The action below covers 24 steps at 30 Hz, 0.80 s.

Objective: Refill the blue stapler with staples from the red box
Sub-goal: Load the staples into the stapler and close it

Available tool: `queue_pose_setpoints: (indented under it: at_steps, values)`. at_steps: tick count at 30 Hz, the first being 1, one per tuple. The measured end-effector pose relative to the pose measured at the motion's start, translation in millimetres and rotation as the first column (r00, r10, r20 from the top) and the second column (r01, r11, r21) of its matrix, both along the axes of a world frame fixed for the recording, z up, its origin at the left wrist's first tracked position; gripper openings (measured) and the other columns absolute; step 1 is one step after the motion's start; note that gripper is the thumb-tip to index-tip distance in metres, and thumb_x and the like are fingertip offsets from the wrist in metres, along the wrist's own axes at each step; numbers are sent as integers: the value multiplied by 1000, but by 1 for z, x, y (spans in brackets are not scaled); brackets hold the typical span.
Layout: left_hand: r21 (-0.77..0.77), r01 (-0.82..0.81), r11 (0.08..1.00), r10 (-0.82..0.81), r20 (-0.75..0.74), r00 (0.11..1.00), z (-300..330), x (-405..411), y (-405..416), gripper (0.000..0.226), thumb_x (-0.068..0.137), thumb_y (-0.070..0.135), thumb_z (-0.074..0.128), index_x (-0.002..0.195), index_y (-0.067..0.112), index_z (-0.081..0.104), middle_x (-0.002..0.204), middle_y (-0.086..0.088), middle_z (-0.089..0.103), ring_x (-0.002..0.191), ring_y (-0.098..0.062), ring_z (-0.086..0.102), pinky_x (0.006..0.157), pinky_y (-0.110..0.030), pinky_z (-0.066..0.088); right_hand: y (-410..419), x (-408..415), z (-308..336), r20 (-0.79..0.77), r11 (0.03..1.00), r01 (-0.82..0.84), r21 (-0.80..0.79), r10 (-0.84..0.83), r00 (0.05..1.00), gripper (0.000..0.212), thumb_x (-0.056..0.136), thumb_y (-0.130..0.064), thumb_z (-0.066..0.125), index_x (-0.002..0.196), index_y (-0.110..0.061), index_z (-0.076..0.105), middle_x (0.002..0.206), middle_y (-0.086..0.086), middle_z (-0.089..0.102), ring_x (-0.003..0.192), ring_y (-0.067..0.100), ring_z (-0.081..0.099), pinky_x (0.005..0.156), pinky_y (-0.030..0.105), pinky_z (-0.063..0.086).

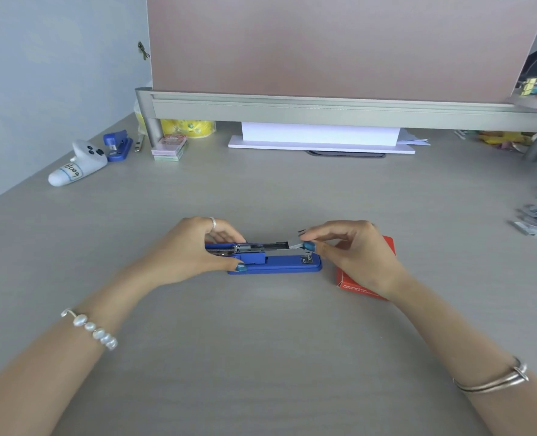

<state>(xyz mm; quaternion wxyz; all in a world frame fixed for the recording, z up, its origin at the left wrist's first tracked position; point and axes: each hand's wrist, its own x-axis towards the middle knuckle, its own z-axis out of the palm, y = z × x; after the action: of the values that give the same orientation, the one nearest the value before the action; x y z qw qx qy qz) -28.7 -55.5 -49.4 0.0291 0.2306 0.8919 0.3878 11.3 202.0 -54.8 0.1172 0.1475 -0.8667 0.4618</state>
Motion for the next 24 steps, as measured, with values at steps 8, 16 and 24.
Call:
queue_pose_setpoints:
  at_steps: [8, 16, 24]
  values:
    - [-9, -3, 1000, 3, -14, 1000, -1, 0, 0, 26, 66, 17, 82, 88, 25, 71, 86, 1, 73, 78, -7, 66, 76, -21, 51, 0, 0, -2, 25, 1000, -2, 25, 2, 1000, 21, 81, -4, 65, 87, -22, 74, 94, -11, 72, 90, -2, 66, 80, 16, 52]
    - [-14, -2, 1000, 2, -30, 1000, 0, 0, 0, 28, 64, 19, 83, 88, 27, 70, 86, 2, 73, 79, -6, 65, 75, -18, 50, -1, 1, -3, 54, 998, -6, 66, 2, 999, 21, 79, -3, 64, 90, -19, 72, 100, -6, 71, 85, 0, 65, 75, 15, 50]
    - [-169, 73, 983, -45, 166, 985, 13, -10, -38, 54, 48, 43, 84, 99, 37, 65, 93, 18, 72, 86, -4, 67, 82, -25, 51, 3, 4, -1, 71, 997, 2, 75, -8, 997, 36, 70, -12, 75, 100, -29, 62, 93, -6, 68, 76, -1, 63, 64, 8, 48]
